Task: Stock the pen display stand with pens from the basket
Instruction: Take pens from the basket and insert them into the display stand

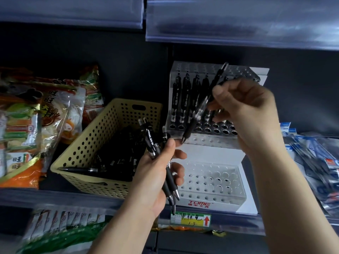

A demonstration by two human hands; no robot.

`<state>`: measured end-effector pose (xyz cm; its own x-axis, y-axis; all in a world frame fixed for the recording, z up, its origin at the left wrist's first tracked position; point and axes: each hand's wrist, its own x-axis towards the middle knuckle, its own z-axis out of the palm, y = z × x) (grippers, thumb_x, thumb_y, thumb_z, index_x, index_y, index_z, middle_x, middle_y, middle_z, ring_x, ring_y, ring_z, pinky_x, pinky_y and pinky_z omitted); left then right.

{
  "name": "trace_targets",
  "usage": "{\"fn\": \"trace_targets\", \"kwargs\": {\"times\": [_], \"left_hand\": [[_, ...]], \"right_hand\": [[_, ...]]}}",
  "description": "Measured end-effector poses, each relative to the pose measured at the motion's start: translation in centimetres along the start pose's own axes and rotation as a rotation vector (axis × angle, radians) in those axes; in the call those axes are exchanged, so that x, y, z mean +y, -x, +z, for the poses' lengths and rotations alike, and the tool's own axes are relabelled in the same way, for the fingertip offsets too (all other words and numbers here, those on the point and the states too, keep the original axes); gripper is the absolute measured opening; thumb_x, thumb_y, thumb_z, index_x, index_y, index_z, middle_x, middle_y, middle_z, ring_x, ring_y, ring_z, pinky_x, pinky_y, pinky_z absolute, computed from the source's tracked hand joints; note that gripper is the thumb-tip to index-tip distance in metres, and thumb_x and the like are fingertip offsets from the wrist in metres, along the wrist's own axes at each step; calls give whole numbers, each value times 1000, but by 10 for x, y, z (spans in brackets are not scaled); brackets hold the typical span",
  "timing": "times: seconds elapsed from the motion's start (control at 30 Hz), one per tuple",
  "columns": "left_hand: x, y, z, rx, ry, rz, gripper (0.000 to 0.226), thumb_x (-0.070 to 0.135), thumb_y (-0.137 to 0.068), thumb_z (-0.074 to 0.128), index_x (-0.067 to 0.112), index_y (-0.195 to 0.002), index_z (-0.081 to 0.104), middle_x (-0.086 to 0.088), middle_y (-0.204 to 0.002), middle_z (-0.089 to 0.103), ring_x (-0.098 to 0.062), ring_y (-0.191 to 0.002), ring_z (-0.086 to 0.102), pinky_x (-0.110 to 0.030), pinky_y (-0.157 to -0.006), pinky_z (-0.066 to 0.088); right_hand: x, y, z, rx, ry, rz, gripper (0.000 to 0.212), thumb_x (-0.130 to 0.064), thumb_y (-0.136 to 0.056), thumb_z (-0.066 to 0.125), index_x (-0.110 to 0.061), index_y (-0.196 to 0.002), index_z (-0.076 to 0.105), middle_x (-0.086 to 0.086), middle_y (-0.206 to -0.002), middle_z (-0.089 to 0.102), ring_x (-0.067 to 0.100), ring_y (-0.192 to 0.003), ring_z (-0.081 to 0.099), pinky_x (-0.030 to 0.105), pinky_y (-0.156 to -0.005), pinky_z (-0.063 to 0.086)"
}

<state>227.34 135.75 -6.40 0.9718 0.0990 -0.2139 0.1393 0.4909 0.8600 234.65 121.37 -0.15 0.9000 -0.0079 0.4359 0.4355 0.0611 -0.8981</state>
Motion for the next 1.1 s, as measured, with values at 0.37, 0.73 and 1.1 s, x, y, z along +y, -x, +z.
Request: {"fn": "trace_targets", "kwargs": {"times": [0.37,0.73,1.1], "left_hand": [[-1,-4,0,-29,113,-37,30,19,-80,57,5,-104,68,-3,-67,54,-12,-47,38,-21,-37,30],[2,-1,4,25,55,-16,15,11,-93,46,5,-82,53,-12,-69,63,-15,-46,40,-21,-36,28],[0,-4,1,66,60,3,11,14,-86,59,10,-95,64,-7,-72,62,-16,-55,50,-26,-43,40]], "right_hand": [[9,-2,0,339,417,-342,17,-30,-84,66,-32,-73,52,-6,-69,64,17,-64,63,46,-60,53],[21,1,12,292,708,-315,12,-25,-81,70,-17,-76,64,-23,-58,51,7,-65,56,16,-56,39],[22,2,15,211,831,-162,15,-30,-82,71,-20,-76,62,-19,-55,49,5,-54,50,22,-53,36]]}}
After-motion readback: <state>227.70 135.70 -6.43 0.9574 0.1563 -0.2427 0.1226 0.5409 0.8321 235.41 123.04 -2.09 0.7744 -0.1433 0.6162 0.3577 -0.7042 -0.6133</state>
